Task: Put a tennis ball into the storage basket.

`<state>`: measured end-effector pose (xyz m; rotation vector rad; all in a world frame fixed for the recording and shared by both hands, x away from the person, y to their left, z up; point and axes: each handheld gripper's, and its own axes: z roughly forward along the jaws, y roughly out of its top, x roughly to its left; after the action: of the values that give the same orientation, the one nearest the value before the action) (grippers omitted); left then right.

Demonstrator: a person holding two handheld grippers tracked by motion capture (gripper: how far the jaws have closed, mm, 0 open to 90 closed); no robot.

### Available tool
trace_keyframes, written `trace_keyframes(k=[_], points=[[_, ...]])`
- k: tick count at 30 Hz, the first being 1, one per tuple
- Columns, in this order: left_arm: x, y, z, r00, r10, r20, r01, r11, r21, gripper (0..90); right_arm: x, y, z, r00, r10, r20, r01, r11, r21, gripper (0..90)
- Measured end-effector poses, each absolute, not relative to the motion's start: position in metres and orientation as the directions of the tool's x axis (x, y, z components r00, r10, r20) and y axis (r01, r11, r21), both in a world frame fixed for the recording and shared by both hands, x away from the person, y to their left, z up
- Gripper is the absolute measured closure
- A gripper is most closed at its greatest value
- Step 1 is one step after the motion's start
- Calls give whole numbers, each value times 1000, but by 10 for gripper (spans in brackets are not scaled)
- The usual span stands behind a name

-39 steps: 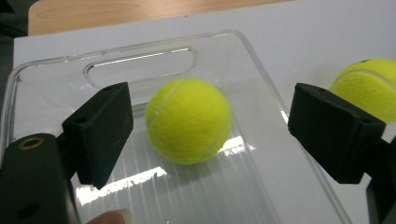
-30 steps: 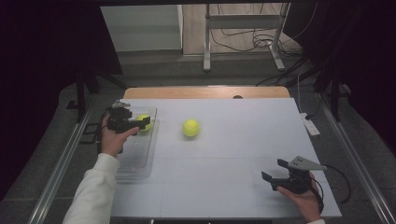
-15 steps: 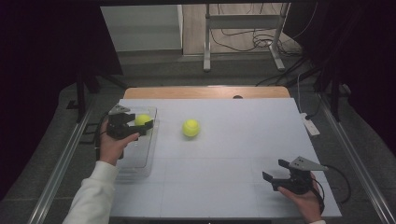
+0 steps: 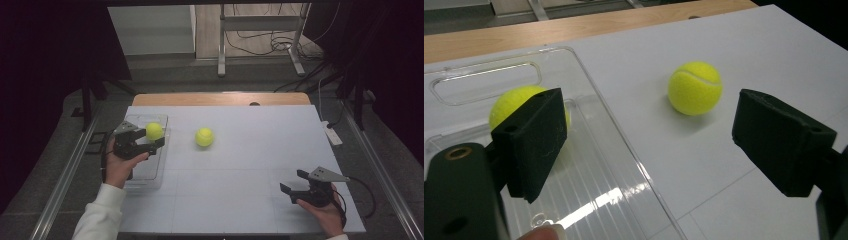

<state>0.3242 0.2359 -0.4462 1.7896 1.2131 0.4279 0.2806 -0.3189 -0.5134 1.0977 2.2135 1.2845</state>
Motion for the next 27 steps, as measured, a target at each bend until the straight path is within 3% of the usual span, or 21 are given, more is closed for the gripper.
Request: trace_keyframes(k=[27], points=[[314,208,-447,547,818,-181,524,-165,836,147,281,-318,-514,-639,766,71,445,293,846,130]])
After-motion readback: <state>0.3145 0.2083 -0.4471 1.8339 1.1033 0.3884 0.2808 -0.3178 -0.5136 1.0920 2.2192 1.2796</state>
